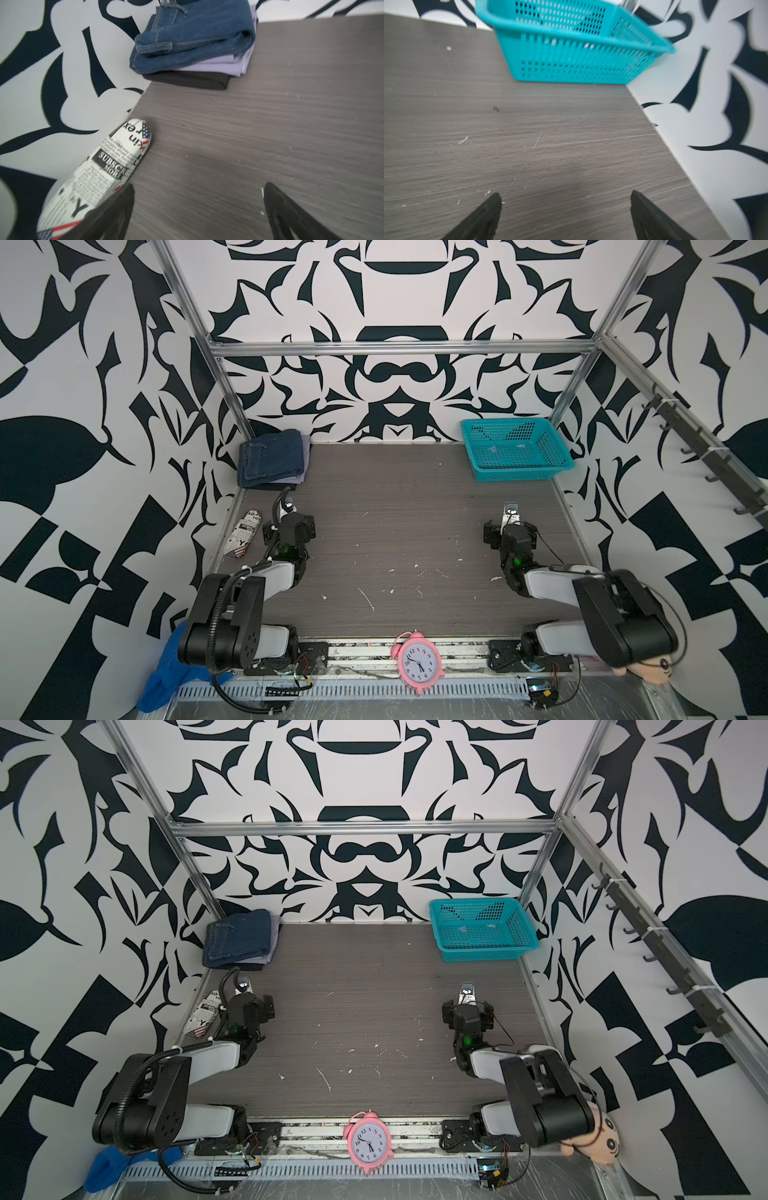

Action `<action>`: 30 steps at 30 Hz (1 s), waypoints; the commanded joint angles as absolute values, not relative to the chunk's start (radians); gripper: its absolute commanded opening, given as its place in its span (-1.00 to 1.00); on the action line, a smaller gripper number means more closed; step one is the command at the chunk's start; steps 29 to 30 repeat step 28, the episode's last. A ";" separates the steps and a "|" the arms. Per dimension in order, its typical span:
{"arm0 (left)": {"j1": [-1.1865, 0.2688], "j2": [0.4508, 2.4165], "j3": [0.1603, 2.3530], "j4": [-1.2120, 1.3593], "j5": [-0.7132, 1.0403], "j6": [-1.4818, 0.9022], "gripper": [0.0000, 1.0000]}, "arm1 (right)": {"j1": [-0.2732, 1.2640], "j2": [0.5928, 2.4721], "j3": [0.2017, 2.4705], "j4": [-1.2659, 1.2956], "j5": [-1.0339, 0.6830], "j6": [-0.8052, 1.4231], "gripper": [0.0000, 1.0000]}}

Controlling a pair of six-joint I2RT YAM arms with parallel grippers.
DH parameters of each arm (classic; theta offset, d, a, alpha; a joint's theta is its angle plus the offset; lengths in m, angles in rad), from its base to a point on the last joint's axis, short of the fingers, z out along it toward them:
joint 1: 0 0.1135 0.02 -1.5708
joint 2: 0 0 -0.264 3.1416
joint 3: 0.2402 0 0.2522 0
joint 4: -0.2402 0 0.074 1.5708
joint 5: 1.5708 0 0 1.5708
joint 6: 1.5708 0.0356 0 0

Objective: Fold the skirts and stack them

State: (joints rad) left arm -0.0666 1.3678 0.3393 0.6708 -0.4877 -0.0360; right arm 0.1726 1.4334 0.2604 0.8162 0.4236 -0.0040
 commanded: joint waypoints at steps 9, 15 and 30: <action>0.041 1.520 0.333 0.940 -0.195 -0.110 0.99 | 0.060 1.561 0.343 0.954 0.109 0.030 0.99; 0.054 1.537 0.371 0.889 -0.254 -0.143 0.99 | 0.059 1.559 0.317 0.996 0.184 0.061 0.99; 0.052 1.549 0.369 0.913 -0.254 -0.138 0.99 | 0.059 1.565 0.349 0.948 0.072 0.014 0.99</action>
